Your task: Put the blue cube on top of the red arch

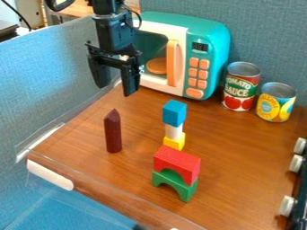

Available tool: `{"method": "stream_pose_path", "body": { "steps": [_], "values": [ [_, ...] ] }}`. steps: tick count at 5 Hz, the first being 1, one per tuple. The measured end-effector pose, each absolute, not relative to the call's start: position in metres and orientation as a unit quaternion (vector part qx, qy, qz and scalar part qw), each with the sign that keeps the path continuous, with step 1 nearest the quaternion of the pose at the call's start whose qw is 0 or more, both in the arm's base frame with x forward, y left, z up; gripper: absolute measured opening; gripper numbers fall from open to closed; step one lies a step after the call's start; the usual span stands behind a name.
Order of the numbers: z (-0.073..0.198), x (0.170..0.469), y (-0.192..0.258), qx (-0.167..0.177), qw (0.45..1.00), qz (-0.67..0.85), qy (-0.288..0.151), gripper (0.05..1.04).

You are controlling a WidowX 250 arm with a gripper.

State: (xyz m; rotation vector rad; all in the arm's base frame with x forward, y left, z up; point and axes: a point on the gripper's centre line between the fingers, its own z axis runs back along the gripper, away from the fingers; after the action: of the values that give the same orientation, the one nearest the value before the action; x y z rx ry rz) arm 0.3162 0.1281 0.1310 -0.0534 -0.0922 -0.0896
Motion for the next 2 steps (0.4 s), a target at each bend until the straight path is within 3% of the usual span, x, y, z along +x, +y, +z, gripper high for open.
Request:
{"method": "stream_pose_path", "body": {
  "steps": [2],
  "values": [
    [0.107, 0.310, 0.102, -0.034, 0.998, -0.058, -0.017, 1.001]
  ]
}}
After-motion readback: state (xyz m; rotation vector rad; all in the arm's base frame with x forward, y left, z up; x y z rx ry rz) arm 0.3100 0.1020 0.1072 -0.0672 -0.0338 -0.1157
